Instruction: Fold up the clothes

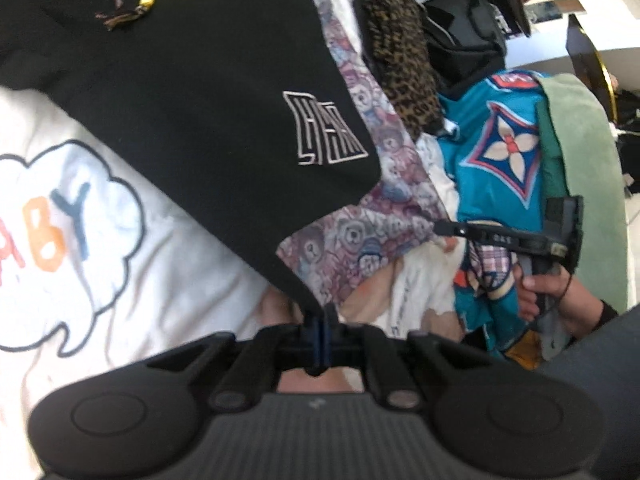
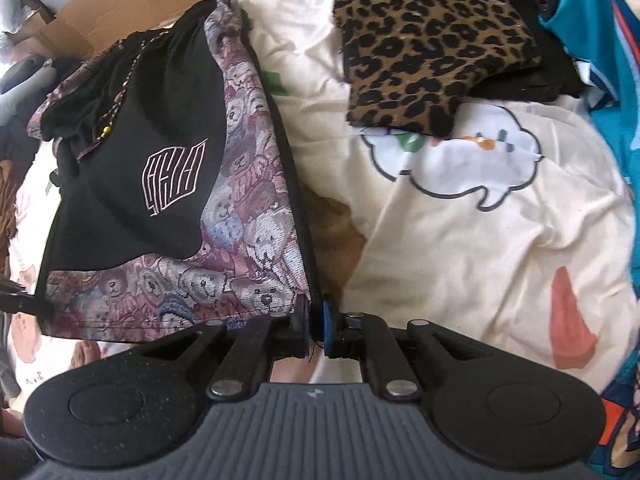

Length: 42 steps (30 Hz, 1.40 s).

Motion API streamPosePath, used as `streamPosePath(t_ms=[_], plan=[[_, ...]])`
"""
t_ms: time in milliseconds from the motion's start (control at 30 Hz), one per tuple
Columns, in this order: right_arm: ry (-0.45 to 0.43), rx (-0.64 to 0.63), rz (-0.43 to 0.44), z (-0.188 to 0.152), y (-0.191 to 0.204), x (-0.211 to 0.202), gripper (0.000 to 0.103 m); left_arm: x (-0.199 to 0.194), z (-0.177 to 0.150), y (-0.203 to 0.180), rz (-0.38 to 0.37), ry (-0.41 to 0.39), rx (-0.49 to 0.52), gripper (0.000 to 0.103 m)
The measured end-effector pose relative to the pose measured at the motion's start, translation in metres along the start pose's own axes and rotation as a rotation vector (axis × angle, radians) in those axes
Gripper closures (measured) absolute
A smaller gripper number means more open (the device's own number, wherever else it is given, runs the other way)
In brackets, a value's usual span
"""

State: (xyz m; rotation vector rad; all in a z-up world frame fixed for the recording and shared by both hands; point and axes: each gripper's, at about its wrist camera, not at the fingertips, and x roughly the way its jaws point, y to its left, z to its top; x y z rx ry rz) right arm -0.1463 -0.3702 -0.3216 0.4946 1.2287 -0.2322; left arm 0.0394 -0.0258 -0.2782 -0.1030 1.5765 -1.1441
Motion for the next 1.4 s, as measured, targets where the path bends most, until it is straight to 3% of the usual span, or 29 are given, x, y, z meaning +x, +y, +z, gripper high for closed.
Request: streamPosePath(t_ms=[300, 467, 700, 767, 867, 1033, 1133, 1200, 1367, 1400], plan=[[-0.019, 0.007, -0.034, 0.002, -0.012, -0.011, 0.099, 0.003, 0.002, -0.002, 0.005, 0.021, 0.031, 0.101], [0.019, 0.045, -0.044, -0.006, -0.018, 0.012, 0.099, 0.02, 0.0, 0.015, 0.069, 0.078, 0.018, 0.101], [0.07, 0.106, -0.066, -0.012, -0.025, 0.041, 0.097, 0.022, 0.004, 0.023, 0.076, 0.113, -0.032, 0.1], [0.095, 0.114, -0.068, -0.01, -0.025, 0.042, 0.096, 0.015, 0.004, 0.025, 0.083, 0.115, -0.046, 0.096], [0.1, 0.101, -0.087, -0.007, -0.024, 0.032, 0.092, 0.002, 0.008, 0.021, 0.089, 0.101, -0.051, 0.085], [0.049, 0.105, -0.062, -0.003, -0.028, 0.009, 0.086, -0.024, 0.013, 0.02, 0.13, 0.064, -0.058, 0.082], [0.0, 0.116, -0.034, 0.003, -0.028, 0.0, 0.076, -0.048, 0.021, 0.025, 0.177, 0.022, -0.064, 0.073], [-0.032, 0.121, -0.017, 0.011, -0.026, -0.004, 0.075, -0.064, 0.028, 0.03, 0.216, -0.008, -0.059, 0.066], [-0.104, 0.114, 0.058, 0.041, -0.01, -0.011, 0.074, -0.101, 0.043, 0.05, 0.339, -0.093, -0.07, 0.065], [-0.114, 0.104, 0.071, 0.048, -0.004, -0.012, 0.069, -0.108, 0.047, 0.055, 0.366, -0.118, -0.074, 0.063]])
